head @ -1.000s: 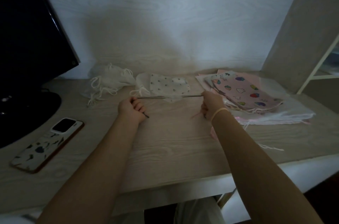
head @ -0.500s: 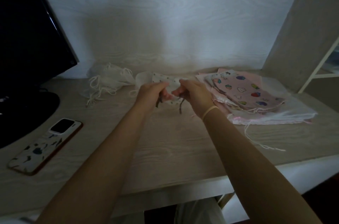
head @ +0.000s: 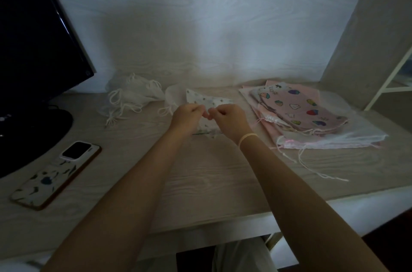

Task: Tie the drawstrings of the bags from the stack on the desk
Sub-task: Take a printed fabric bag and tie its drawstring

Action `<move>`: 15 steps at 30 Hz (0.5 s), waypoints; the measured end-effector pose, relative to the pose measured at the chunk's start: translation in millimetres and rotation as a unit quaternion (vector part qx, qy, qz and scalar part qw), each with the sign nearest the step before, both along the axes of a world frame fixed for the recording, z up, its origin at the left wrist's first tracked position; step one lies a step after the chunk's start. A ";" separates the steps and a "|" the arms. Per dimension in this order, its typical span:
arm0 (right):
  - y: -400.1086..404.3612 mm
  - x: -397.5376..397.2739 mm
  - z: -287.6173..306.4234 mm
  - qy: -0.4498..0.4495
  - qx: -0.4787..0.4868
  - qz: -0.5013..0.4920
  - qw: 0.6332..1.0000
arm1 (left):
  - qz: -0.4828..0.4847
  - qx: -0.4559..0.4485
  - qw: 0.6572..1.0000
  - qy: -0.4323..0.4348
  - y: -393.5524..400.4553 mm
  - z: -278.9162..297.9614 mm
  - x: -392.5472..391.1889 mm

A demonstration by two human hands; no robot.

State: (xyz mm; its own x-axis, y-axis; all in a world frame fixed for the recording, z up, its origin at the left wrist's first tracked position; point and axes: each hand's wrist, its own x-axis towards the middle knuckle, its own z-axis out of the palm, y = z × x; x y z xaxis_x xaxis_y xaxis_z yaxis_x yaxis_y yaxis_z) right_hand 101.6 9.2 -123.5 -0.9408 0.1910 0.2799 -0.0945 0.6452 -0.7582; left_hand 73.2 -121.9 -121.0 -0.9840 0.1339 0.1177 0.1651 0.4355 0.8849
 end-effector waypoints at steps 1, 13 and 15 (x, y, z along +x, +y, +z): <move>0.1 1.8 2.1 -0.004 -0.002 0.025 1.000 | -0.021 -0.001 1.000 -0.013 -1.5 3.2 0.9; 1.2 11.0 14.6 -0.059 -0.113 0.160 0.979 | -0.103 0.016 0.986 -0.132 -7.6 16.9 4.4; 1.1 10.3 14.3 -0.060 -0.105 0.153 0.981 | -0.114 -0.003 0.984 -0.138 -6.2 17.0 5.0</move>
State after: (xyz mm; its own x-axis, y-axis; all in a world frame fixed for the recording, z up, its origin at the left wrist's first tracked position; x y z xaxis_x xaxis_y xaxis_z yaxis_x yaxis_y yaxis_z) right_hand 111.9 10.3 -109.2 -0.9869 -0.0645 0.1475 -0.1609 0.4284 -0.8891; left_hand 78.2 -128.1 -103.9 -0.9228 0.3544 -0.1511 0.0126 0.4196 0.9076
